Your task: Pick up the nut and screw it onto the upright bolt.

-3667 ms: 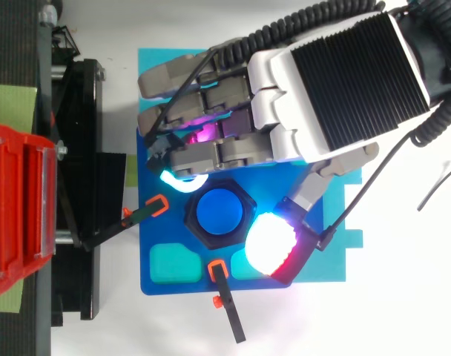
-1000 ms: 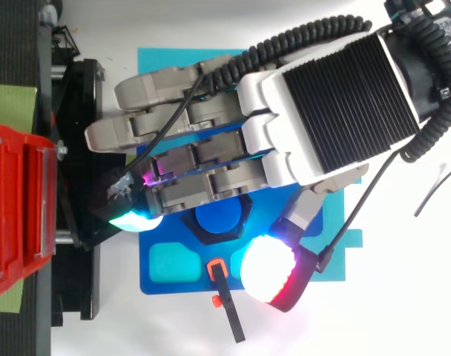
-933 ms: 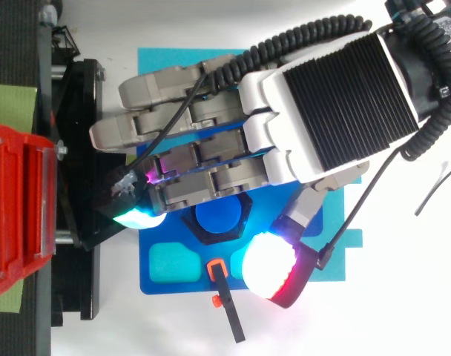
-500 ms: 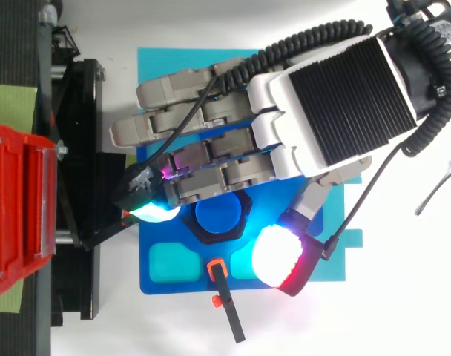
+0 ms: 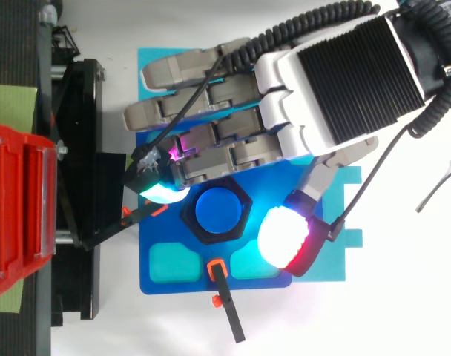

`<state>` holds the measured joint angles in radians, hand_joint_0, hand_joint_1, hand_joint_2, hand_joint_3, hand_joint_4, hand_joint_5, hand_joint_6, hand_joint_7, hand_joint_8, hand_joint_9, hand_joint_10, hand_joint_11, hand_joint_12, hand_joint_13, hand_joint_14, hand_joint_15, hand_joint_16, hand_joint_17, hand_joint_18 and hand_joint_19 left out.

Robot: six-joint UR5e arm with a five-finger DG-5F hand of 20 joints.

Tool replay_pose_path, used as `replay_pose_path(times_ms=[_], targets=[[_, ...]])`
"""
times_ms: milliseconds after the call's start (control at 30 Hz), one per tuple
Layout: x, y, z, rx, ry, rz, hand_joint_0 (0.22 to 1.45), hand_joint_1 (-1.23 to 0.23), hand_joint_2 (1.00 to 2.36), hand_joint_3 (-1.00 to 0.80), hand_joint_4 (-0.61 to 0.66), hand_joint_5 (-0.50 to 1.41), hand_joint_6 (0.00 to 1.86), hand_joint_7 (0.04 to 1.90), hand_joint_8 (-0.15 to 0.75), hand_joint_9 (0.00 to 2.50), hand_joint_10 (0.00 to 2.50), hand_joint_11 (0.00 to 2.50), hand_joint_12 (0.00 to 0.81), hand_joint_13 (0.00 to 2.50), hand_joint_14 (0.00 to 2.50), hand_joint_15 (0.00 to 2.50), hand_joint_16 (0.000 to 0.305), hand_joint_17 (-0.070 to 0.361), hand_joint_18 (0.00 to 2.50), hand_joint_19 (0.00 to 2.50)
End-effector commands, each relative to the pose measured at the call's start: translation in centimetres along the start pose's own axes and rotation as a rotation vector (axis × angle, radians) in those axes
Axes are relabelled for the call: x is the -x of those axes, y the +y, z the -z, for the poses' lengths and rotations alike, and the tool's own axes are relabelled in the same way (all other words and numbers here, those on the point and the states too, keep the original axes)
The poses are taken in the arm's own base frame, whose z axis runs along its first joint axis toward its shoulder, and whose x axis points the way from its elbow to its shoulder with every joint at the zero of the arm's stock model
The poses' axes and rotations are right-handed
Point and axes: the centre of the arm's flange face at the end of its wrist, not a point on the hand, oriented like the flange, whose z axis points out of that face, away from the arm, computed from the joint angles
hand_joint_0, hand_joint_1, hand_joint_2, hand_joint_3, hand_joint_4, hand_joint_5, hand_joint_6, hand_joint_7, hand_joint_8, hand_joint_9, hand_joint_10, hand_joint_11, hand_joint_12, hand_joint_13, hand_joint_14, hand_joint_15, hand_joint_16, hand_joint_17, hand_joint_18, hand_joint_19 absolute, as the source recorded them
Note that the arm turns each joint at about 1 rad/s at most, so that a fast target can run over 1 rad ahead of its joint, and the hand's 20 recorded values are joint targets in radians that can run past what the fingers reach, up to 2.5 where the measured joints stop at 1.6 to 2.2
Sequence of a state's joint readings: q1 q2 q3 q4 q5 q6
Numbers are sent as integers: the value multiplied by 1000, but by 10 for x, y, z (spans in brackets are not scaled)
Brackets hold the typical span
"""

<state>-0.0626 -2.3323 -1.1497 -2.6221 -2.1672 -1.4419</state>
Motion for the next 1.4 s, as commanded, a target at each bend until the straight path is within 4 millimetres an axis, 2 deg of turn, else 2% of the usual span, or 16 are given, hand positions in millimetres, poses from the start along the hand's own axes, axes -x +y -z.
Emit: replay_pose_path(times_ms=[0, 200, 500, 800, 1200, 1367], targets=[[2, -4, 2, 4, -8, 7, 511, -44, 1000, -500, 176, -18, 504, 1260, 212, 394, 0, 0, 309, 288, 0, 0, 35, 78, 0, 0], [7, -8, 5, 14, -9, 11, 513, -56, 1000, -500, 156, -1, 504, 1345, 221, 479, 0, 0, 305, 328, 0, 0, 34, 76, 21, 0], [5, -7, 5, 13, -1, 4, 516, -63, 1000, -500, 173, -2, 504, 1293, 223, 505, 0, 0, 302, 361, 0, 0, 33, 75, 44, 0], [3, -9, 9, 8, 12, -3, 523, -88, 1000, -500, 153, 34, 500, 1421, 225, 603, 0, 0, 289, 422, 0, 0, 32, 73, 99, 0], [5, -14, 17, 25, 18, -5, 529, -132, 1000, -500, 126, 36, 607, 1247, 234, 819, 0, 0, 262, 571, 0, 0, 28, 63, 262, 0], [7, -18, 20, 24, 14, 0, 531, -69, 1000, -500, 93, 33, 665, 1148, 236, 959, 0, 0, 241, 641, 0, 0, 26, 59, 328, 18]])
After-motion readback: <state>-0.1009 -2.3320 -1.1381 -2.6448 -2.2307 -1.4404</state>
